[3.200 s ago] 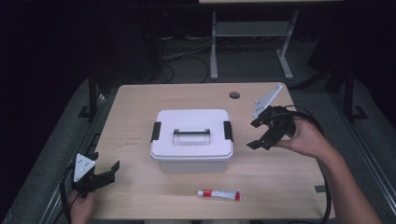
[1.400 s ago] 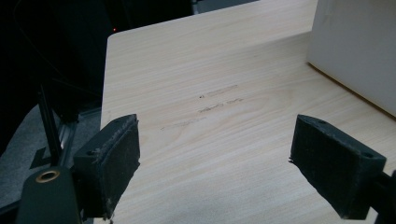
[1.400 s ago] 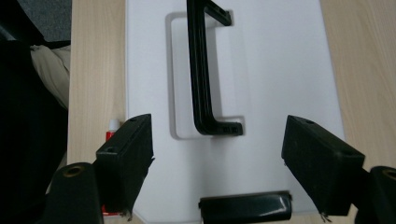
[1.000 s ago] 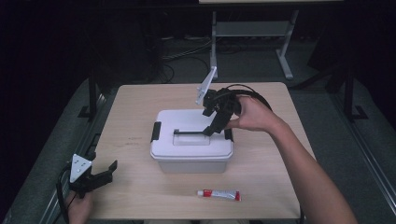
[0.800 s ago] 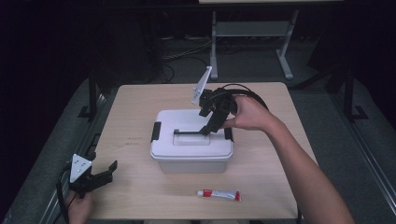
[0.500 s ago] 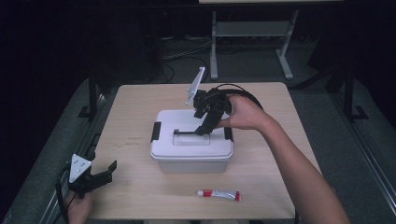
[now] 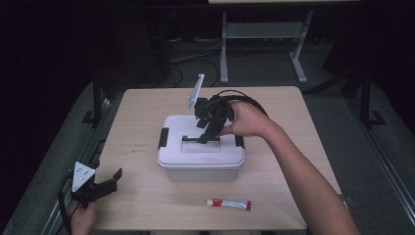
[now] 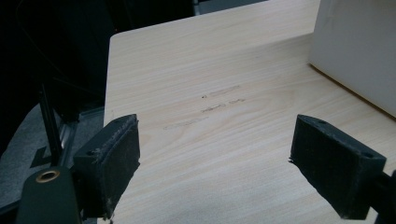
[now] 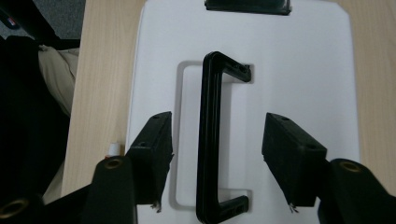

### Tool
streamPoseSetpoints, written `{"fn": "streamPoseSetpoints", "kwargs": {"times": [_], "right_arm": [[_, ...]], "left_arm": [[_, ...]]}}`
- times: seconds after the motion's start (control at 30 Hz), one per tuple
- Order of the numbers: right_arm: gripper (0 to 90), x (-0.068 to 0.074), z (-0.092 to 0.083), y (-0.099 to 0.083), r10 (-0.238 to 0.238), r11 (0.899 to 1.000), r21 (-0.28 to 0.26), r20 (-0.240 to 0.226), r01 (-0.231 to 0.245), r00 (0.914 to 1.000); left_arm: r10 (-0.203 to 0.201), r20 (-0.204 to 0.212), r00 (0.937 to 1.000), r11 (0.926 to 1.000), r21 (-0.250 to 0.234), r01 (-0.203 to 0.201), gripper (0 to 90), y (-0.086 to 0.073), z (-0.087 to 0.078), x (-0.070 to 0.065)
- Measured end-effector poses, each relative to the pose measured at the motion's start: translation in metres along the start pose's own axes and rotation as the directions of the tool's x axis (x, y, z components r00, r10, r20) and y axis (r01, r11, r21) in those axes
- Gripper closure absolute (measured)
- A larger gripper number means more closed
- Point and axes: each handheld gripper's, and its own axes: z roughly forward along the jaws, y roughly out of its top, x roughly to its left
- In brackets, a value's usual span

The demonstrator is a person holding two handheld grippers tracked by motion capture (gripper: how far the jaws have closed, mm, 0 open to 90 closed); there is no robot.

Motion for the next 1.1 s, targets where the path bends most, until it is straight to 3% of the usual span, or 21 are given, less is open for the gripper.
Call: {"fn": "streamPoseSetpoints", "kwargs": {"times": [0.73,1.1], "right_arm": [[64.0,-0.005,0.018,0.005,-0.022,0.998,0.053,-0.02,0.023,0.9996],[69.7,-0.011,0.011,0.004,-0.006,0.999,0.033,-0.007,0.007,1.0]], "left_arm": [[-0.008,0.0,1.0,1.0,-0.004,0.008,14.9,0.0,-0.001,0.001],[-0.006,0.002,1.0,1.0,-0.005,0.006,14.9,0.0,-0.001,0.001]]}}
